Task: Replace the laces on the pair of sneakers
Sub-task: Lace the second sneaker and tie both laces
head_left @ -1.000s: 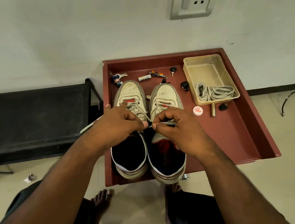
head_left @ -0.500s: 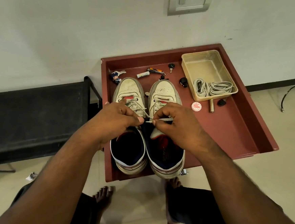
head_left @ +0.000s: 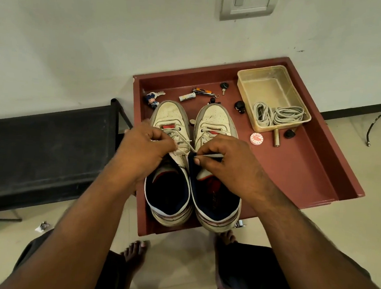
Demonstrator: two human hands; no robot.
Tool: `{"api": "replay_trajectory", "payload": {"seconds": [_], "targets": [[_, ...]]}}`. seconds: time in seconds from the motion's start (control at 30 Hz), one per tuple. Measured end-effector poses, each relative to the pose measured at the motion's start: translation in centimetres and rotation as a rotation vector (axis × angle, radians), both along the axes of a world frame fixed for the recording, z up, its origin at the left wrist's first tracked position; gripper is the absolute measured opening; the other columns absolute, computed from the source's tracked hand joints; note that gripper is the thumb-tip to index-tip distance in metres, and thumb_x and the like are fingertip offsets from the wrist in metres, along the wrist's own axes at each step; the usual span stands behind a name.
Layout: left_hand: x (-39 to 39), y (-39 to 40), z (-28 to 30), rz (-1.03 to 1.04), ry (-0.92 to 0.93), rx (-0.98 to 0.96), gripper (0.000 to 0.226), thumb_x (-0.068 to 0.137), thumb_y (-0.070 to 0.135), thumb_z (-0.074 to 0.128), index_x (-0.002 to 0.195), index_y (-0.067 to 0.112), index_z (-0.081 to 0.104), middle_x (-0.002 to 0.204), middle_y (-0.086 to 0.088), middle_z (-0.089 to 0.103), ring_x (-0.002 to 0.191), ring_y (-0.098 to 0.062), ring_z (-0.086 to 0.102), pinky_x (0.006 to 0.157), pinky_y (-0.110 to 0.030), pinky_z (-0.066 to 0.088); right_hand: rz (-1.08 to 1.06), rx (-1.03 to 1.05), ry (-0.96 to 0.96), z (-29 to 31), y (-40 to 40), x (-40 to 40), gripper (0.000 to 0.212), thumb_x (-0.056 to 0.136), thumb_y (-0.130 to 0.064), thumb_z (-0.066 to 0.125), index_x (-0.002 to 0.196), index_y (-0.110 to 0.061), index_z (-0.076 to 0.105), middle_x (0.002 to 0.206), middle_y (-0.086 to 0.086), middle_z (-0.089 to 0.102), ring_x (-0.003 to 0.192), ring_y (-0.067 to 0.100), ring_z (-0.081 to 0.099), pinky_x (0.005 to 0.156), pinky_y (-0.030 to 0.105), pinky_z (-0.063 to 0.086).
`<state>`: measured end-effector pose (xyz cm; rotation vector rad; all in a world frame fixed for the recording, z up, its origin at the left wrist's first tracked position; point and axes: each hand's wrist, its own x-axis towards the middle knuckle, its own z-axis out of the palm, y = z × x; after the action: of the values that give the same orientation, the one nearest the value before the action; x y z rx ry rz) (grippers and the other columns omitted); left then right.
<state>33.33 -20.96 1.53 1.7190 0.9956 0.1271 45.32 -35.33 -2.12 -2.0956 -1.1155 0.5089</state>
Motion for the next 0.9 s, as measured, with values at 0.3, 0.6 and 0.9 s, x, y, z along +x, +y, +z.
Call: {"api": "replay_trajectory", "payload": {"seconds": [0.3,0.6,0.9], "targets": [[-5.8,9.0,1.9,0.221,0.581,0.649,0.027,0.077,0.057,0.063,0.097,0.04,0.061,0.154,-0.016,0.029,0.141,-0.056,0.015,0.103,-0.077,0.025,0.081,-0.07,-0.088,0.3,0.0,0.4,0.01,0.085,-0.034,0.069,0.091,-0.029,0.075,0.081,-0.019,0.06,0.091,0.008,0.057,0.093,0.051,0.043],[1.1,-0.8,1.2,-0.522,0.462,0.54,0.016,0.09,0.05,0.059,0.096,0.042,0.072,0.164,0.017,-0.001,0.146,-0.026,-0.027,0.111,-0.062,-0.016,0.085,-0.012,-0.07,0.5,-0.5,0.7,0.008,0.082,-0.019,0.073,0.088,-0.024,0.075,0.08,-0.013,0.062,0.081,0.008,0.059,0.079,0.038,0.05],[-3.3,4.9,5.7,-0.452,0.735,0.493,0.023,0.086,0.055,0.058,0.086,0.037,0.072,0.163,0.015,0.008,0.148,-0.03,-0.019,0.111,-0.071,-0.005,0.02,-0.161,-0.101,1.2,-0.9,1.5,0.033,0.081,-0.012,0.073,0.111,-0.024,0.07,0.107,-0.008,0.06,0.094,0.007,0.055,0.082,0.023,0.045]]}}
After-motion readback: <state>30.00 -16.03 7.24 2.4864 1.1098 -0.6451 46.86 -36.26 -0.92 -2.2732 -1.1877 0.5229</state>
